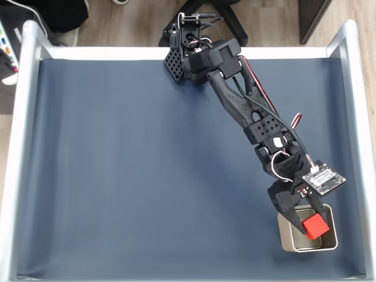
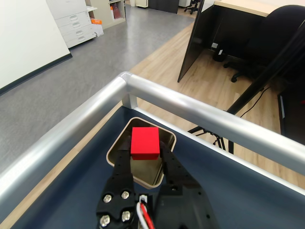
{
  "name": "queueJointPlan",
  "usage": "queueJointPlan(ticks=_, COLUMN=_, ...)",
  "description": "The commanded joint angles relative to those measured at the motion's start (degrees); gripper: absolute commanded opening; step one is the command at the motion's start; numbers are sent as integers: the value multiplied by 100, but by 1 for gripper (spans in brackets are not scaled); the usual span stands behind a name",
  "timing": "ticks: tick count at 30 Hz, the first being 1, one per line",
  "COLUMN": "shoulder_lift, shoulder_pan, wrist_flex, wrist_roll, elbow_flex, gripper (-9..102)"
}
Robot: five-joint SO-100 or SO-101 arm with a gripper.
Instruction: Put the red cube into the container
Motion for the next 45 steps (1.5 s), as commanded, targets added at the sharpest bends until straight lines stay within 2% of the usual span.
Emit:
queueJointPlan(ticks=1, shoulder_lift=97, shoulder_pan=44, wrist_flex=-123, wrist_roll=-79, elbow_flex=-299, gripper=13)
queueJointPlan(ticks=12, shoulder_lift=97, shoulder_pan=53, wrist_flex=-123, wrist_roll=-211, elbow_flex=-264, gripper=20)
queueJointPlan(ticks=31, shoulder_lift=79, shoulder_pan=123, wrist_flex=-176, wrist_roll=-202, elbow_flex=-246, gripper=21)
queueJointPlan(ticks=35, shoulder_lift=79, shoulder_pan=132, wrist_flex=-255, wrist_roll=-185, elbow_flex=-246, gripper=17)
queueJointPlan(ticks=41, shoulder_lift=167, shoulder_pan=158, wrist_flex=-255, wrist_roll=-229, elbow_flex=-246, gripper=1)
queueJointPlan(ticks=45, shoulder_lift=439, shoulder_pan=264, wrist_flex=-220, wrist_roll=-167, elbow_flex=-62, gripper=0)
